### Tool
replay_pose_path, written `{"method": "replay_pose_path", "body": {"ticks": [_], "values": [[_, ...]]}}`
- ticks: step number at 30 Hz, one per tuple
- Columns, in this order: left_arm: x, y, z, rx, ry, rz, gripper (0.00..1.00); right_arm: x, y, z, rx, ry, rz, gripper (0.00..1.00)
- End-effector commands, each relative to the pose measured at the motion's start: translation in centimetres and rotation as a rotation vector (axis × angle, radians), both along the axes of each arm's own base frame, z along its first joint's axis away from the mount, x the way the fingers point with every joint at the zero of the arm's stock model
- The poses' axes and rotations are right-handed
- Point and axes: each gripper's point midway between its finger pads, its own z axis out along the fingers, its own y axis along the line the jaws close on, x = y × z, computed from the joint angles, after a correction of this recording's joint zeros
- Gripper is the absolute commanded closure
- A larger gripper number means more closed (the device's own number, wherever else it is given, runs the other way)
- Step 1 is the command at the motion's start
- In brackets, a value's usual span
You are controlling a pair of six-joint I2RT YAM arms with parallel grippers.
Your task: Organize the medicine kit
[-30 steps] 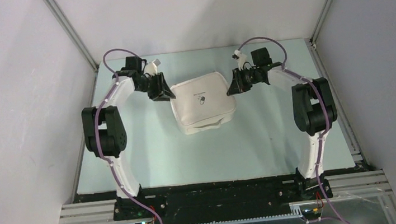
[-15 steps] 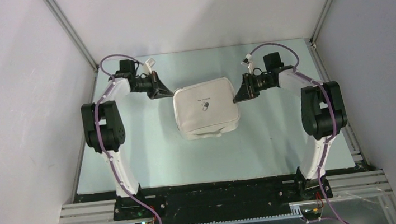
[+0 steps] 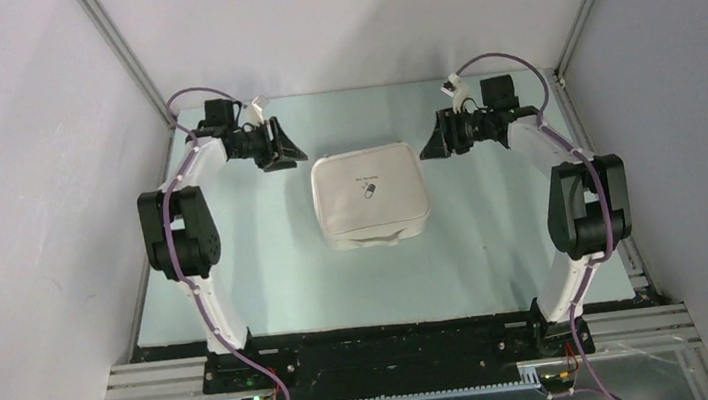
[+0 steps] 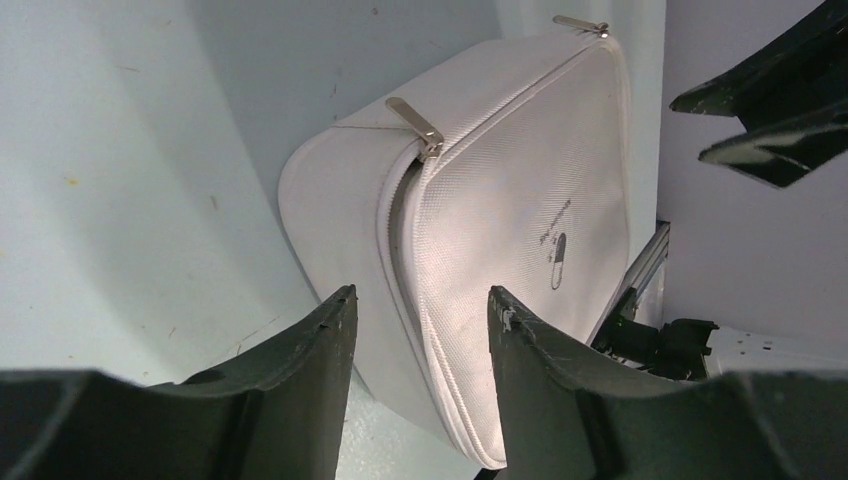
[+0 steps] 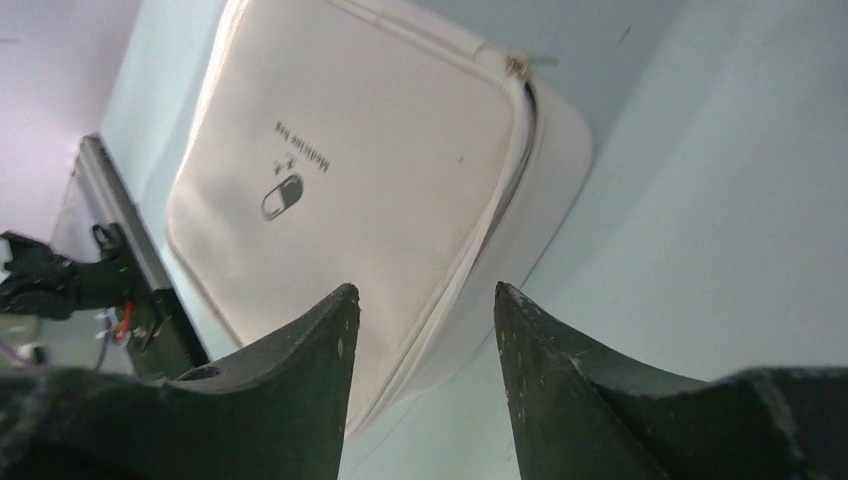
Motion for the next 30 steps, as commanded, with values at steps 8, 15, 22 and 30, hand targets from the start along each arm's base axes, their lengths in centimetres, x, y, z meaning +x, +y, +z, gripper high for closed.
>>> {"method": "replay_pose_path", "body": {"ticks": [8,15,22,30], "values": [[-0.9,-1.0,1.1,0.046,-0.037,-0.009,0.51,7.8,1.2,-1.0,-0.11,-0.137,-0.018,0.53],[-0.3,-3.4,0.1,0.066,-0.043,-0.064,0.55,6.9,1.9,-2.0,-0.099,-0.116,0.048,0.54],[-0.4,-4.4,-1.0,0.073,-0.017,-0.081,0.63,5.7,2.6,-1.8,-0.058,-0.092,0.087,0.55],[-0.4,-4.5,-1.5,0.071,-0.004,-0.084,0.74,4.8,3.4,-2.4,-0.067,-0.074,0.102,0.57]]}}
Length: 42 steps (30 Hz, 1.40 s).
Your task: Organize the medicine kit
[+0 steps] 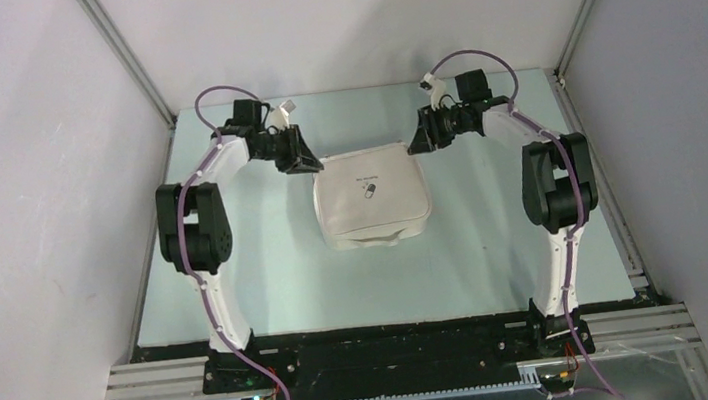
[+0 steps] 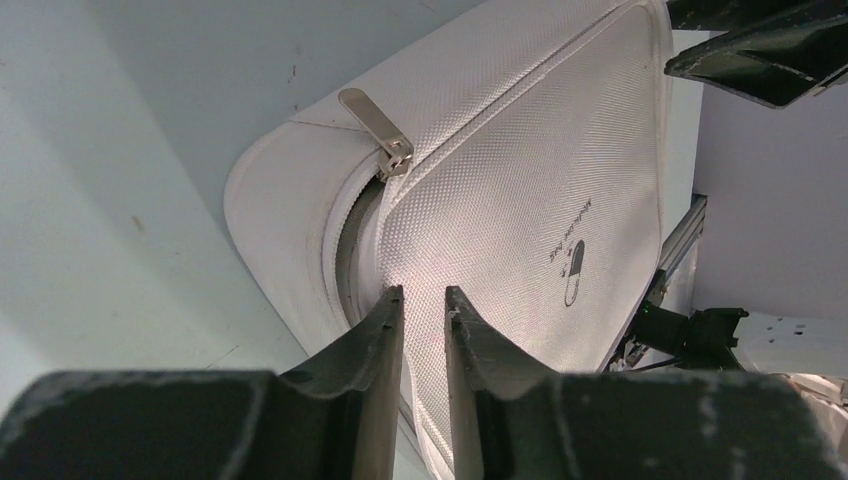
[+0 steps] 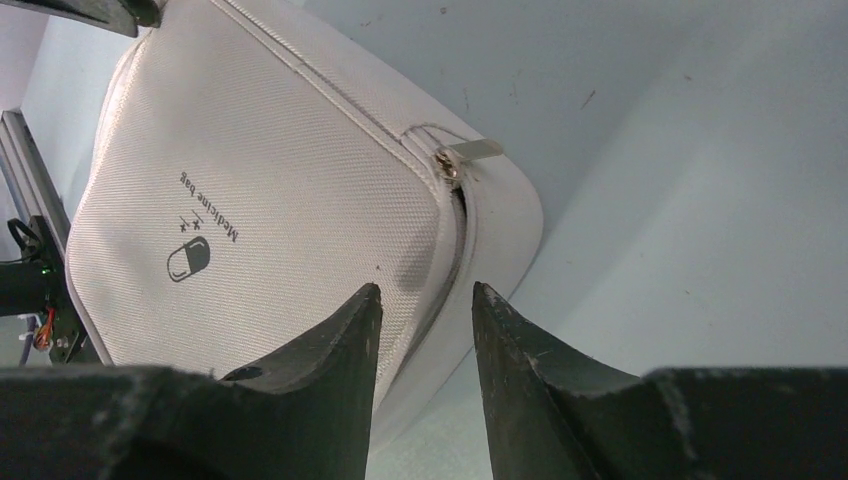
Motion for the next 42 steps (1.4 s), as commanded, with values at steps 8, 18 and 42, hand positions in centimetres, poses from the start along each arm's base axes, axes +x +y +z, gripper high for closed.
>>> {"method": "replay_pose_path", "body": {"ticks": [8,18,42], "values": [[0.7,0.2,-0.1,0.041,-0.019,-0.001,0.57,-0.8,0.6,2.2,0.09,0.025,0.016,1.0],[-2.2,-1.2,-0.3,-0.095,0.051,-0.132,0.63,-5.7,2.4,5.2,0.631,0.606,0.226,1.0],[-0.1,3.1,5.9,0.043,-0.16,-0.043,0.32,-5.2,-2.1,5.7,0.666,0.731,0.069,0.59]]}}
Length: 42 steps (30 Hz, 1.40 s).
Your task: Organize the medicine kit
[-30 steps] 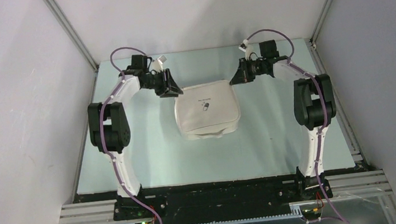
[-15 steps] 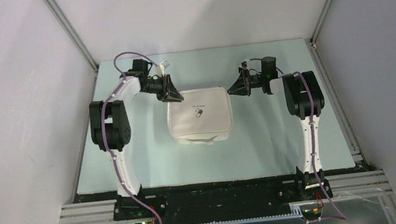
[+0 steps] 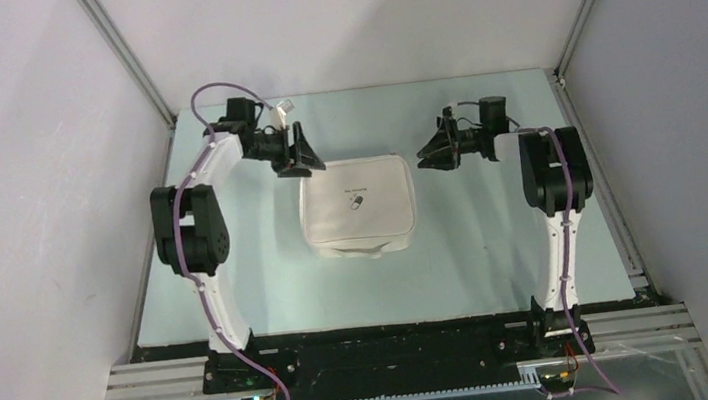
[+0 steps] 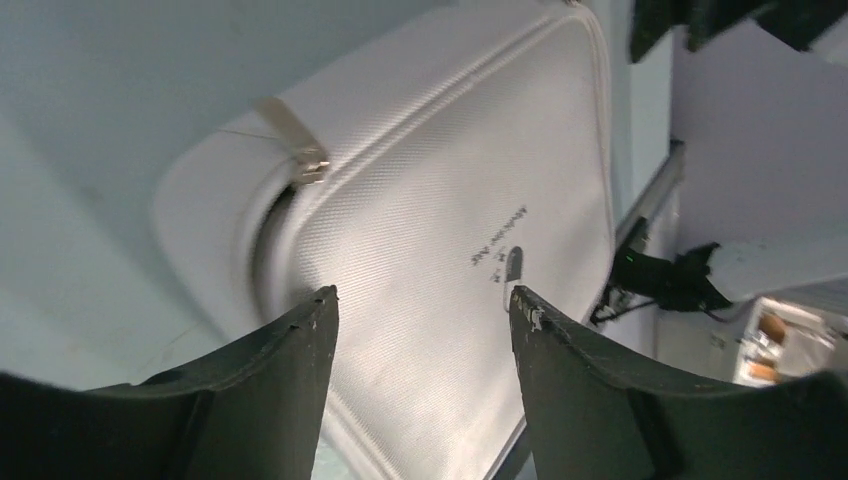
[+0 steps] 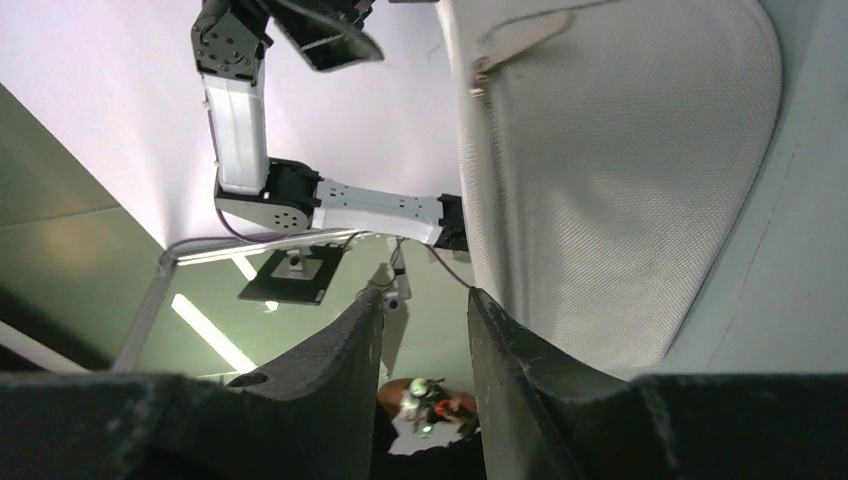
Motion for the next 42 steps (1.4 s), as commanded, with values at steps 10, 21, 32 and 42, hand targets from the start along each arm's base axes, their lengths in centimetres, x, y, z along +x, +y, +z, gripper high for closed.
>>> {"method": "replay_pose_path", "body": {"ticks": [10,21,32,42], "values": [[3.0,8.3,5.2,0.421,-0.345,0.172,0.32,1.3,-3.0,4.2,-0.683,-0.805,0.009,0.52],[1.0,5.7,0.7,0.386,-0.208,0.102,0.34,3.9,0.9,0.7,-0.696,-0.893,0.127,0.44],[2.0,1.5,-2.0,0.176,-0.085,0.001,0.57,0.1,3.7,-2.2,-0.595,-0.798,0.231,0.56],[9.7,-1.7,-2.2,0.142,-0.233,-0.04,0.86,-6.7,3.3,-1.2,-0.568,-0.785,0.3,0.74]]}}
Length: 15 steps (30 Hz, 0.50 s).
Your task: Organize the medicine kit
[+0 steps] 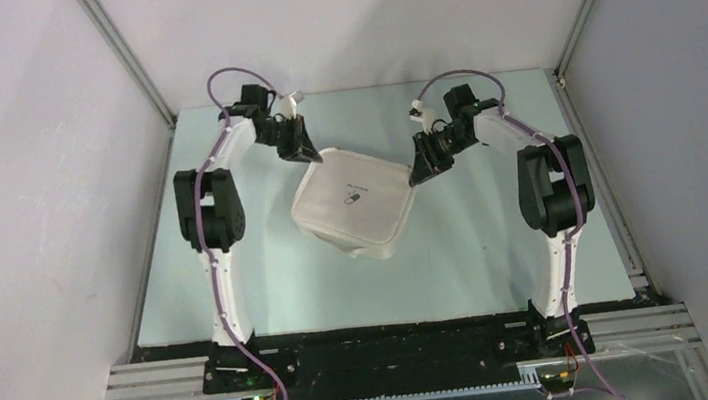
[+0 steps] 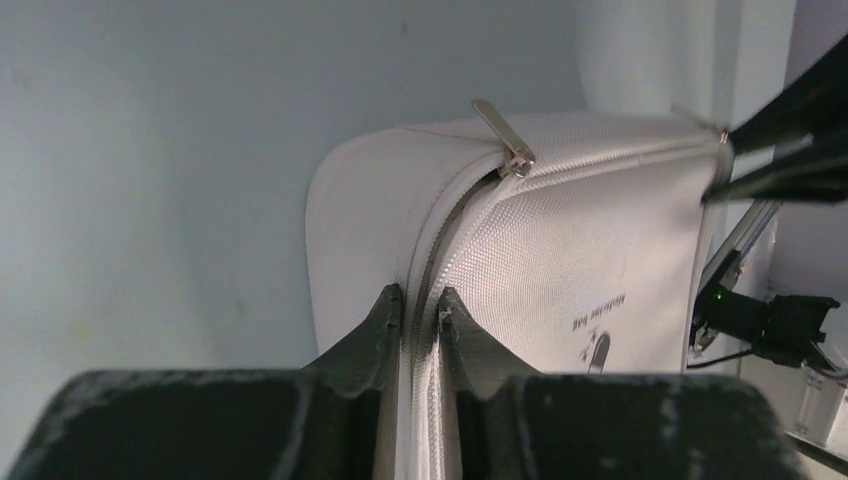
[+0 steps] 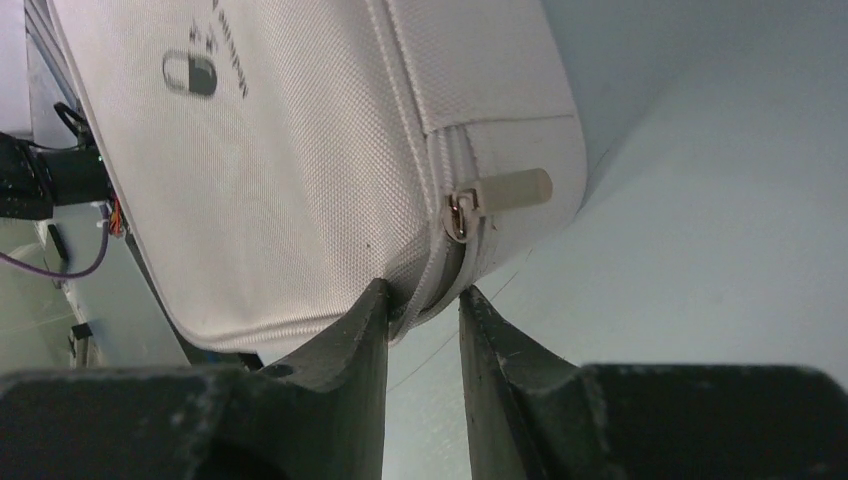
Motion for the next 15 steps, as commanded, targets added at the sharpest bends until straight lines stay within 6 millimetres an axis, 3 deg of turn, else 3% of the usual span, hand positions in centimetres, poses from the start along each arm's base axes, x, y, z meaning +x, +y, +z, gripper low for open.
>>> {"method": "replay_pose_path", "body": {"ticks": [1,4,5,6,7,9,10,11,12,13,14,15], "values": [[4.5,-3.1,1.2,-0.018,-0.185,-0.062,0.84,-5.7,2.3,1.3,0.044,0.011,0.148,0.74],[7.3,-2.7,2.6,0.042,-0.301,-0.049,0.69,-7.5,3.2,1.4,0.029,-0.018,0.226,0.68],[8.1,-2.5,3.7,0.059,-0.339,-0.038,0.55,-7.3,3.2,1.7,0.016,-0.038,0.23,0.64],[8.7,-1.6,4.8,0.105,-0.379,-0.009,0.5,-7.2,3.0,2.1,0.008,-0.044,0.231,0.6],[9.2,-0.9,5.9,0.127,-0.412,0.011,0.4,-6.7,2.6,2.7,-0.008,-0.056,0.223,0.5],[9.6,1.2,8.9,0.183,-0.472,0.078,0.13,-5.3,1.3,4.0,-0.032,-0.103,0.196,0.41],[9.3,2.0,11.5,0.196,-0.516,0.106,0.03,-4.4,0.3,4.5,-0.036,-0.137,0.19,0.4],[9.0,3.0,12.0,0.207,-0.508,0.137,0.02,-3.8,-0.2,5.4,-0.038,-0.164,0.187,0.37],[8.2,3.7,14.4,0.205,-0.541,0.162,0.01,-2.9,-1.4,5.8,-0.042,-0.208,0.192,0.36],[7.4,4.6,13.7,0.208,-0.489,0.209,0.01,-2.3,-1.8,6.6,-0.038,-0.234,0.203,0.34],[6.2,4.9,16.0,0.193,-0.51,0.232,0.0,-1.6,-2.7,6.9,-0.038,-0.298,0.24,0.31],[4.8,5.2,14.3,0.179,-0.437,0.244,0.0,-1.3,-3.1,7.4,-0.045,-0.318,0.264,0.3]]}}
